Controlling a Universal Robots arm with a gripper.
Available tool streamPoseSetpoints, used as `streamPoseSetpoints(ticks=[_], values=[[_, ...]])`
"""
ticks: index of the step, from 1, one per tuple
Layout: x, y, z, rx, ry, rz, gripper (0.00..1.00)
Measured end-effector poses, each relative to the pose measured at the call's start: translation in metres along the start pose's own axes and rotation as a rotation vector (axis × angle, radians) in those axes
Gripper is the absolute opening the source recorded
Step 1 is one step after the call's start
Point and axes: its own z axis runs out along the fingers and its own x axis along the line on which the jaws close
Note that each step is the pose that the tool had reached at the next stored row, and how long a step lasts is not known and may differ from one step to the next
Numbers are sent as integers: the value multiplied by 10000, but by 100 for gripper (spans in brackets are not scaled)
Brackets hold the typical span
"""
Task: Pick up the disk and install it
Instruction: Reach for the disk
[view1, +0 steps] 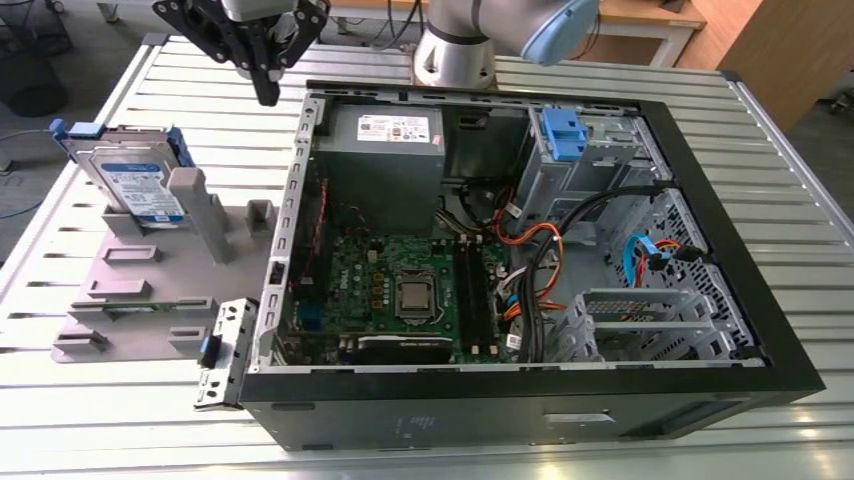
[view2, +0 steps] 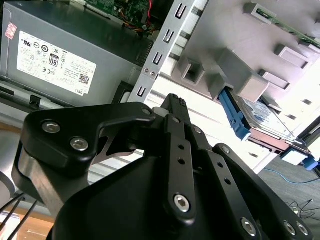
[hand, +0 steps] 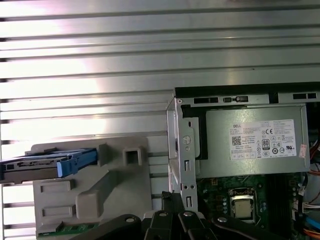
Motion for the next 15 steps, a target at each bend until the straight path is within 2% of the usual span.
streamPoseSetpoints(ticks=[9, 15], values=[[31, -2, 0, 0, 0, 0, 11], [101, -7, -2, 0, 0, 0, 11]])
